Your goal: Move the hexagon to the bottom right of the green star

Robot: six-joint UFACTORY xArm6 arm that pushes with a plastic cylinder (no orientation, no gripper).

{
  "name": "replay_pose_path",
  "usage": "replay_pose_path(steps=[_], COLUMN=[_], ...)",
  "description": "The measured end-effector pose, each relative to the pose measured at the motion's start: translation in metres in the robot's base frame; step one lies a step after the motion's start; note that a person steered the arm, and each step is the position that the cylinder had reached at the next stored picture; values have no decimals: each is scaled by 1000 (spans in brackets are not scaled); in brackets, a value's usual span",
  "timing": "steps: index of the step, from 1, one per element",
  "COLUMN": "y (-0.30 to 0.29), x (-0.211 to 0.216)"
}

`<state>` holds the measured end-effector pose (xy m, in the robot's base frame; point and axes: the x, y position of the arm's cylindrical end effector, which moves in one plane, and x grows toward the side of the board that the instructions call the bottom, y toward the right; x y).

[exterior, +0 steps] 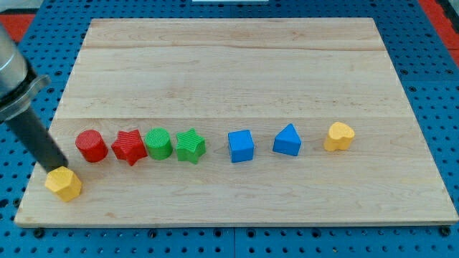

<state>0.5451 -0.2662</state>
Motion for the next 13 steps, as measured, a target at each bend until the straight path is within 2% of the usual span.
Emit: replay_pose_path(steps=[1, 2, 3, 4, 6, 8, 9, 10, 11, 13], y=[-35, 11, 58, 25, 28, 169, 197, 169, 177, 374], x=[31, 39, 32, 35, 4, 4, 6, 45, 74, 68])
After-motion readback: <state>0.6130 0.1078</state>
